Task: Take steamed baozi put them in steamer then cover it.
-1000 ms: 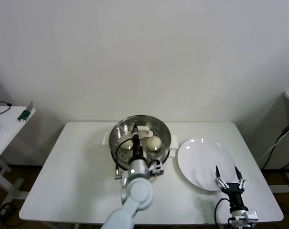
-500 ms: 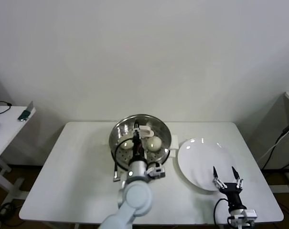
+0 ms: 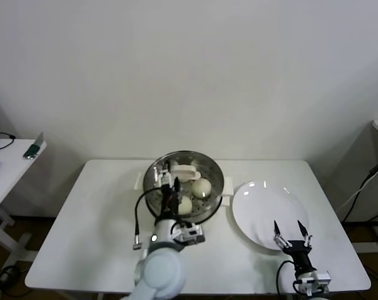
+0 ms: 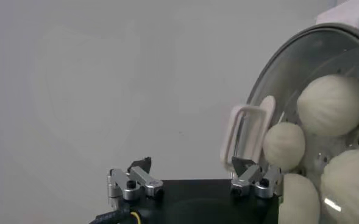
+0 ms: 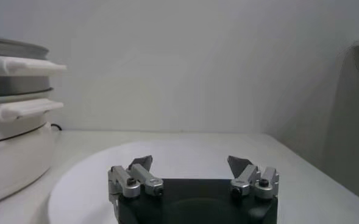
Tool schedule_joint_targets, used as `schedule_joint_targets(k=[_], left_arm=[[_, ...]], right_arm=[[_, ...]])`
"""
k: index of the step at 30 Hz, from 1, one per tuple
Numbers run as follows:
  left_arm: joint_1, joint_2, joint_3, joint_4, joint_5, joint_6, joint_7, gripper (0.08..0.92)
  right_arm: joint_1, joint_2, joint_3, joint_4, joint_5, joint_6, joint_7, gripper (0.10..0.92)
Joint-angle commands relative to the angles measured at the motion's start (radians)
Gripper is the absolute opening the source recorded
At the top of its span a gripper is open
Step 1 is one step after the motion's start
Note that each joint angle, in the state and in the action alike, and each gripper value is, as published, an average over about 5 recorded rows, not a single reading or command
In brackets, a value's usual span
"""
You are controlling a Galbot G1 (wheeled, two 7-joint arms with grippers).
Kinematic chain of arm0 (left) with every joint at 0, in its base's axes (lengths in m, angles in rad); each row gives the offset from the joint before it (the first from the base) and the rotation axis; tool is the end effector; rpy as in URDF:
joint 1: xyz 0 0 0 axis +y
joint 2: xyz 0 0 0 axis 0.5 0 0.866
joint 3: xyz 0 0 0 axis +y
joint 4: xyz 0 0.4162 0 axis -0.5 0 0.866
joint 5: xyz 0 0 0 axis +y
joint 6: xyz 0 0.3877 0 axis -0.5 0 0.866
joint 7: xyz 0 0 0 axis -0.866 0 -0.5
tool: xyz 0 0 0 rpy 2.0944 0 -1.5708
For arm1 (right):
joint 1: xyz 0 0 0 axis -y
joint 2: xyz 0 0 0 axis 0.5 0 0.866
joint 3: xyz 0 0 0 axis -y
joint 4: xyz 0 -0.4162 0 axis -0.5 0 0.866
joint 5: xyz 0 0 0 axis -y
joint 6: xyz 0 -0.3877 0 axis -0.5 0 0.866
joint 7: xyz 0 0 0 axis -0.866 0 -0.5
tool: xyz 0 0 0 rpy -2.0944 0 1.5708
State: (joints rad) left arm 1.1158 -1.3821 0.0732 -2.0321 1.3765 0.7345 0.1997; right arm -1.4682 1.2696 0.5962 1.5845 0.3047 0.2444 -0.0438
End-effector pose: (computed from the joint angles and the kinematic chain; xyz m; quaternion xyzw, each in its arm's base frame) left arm 0.2676 -0.1459 -0.2949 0.0116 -0.7894 -0.6133 0.0236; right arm 0.1959 -0.1488 -0.5085 -0.0095 -0.9974 0.0077 0.0710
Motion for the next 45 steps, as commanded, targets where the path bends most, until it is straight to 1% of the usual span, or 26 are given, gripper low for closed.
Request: schedule_joint_targets(k=[1,4,7,9,11,13,15,17,20,24,27,29,35,45], left_arm=[[0.053,0.037,-0.048,-0.094,-0.061,-0.009,-0.02,0.822],[0.096,0.065,-0.125,-0.153,-0.144,-0.034,-0.072,0.822],[0.137,0.097,-0.242,-0.189,-0.37,-0.108,-0.189,0.823],[0.162,0.111,-0.34,-0.194,-0.598,-0.182,-0.286,0.823],[0.194,0.113,-0.447,-0.194,-0.823,-0.265,-0.356,0.823],[0.237,0.113,-0.555,-0.184,-1.025,-0.359,-0.393,0.823],[0.282,0.115,-0.649,-0.159,-1.19,-0.472,-0.408,0.823],[0.333,0.125,-0.723,-0.117,-1.33,-0.587,-0.412,0.823],[0.418,0.155,-0.774,-0.056,-1.509,-0.712,-0.393,0.823],[0.495,0.183,-0.758,0.033,-1.646,-0.823,-0.353,0.823],[0.514,0.172,-0.72,0.118,-1.656,-0.913,-0.315,0.823],[0.518,0.157,-0.694,0.161,-1.653,-0.952,-0.299,0.823],[0.528,0.119,-0.634,0.22,-1.623,-0.99,-0.285,0.823],[0.526,0.091,-0.606,0.232,-1.606,-0.996,-0.287,0.823]], right_arm=[[-0.005,0.001,-0.004,0.023,0.01,-0.016,0.038,0.823],[-0.007,0.003,-0.003,0.031,0.012,0.005,0.041,0.823],[-0.007,0.006,-0.002,0.04,0.003,0.025,0.039,0.823],[-0.004,0.009,-0.002,0.041,-0.009,0.042,0.038,0.823],[-0.002,0.009,-0.002,0.04,-0.018,0.05,0.038,0.823],[-0.003,0.009,-0.003,0.035,-0.024,0.052,0.038,0.823],[-0.003,0.009,-0.004,0.027,-0.029,0.059,0.038,0.823],[-0.002,0.007,-0.007,0.014,-0.029,0.075,0.036,0.823],[0.007,0.007,-0.01,-0.01,-0.022,0.123,0.029,0.823],[0.022,0.011,-0.015,-0.028,0.001,0.18,0.011,0.823],[0.024,0.011,-0.018,-0.022,0.0,0.178,0.008,0.823],[0.022,0.011,-0.02,-0.017,-0.002,0.167,0.009,0.823],[0.02,0.009,-0.024,-0.014,-0.004,0.155,0.008,0.823],[0.017,0.009,-0.027,-0.018,0.002,0.15,0.015,0.823]])
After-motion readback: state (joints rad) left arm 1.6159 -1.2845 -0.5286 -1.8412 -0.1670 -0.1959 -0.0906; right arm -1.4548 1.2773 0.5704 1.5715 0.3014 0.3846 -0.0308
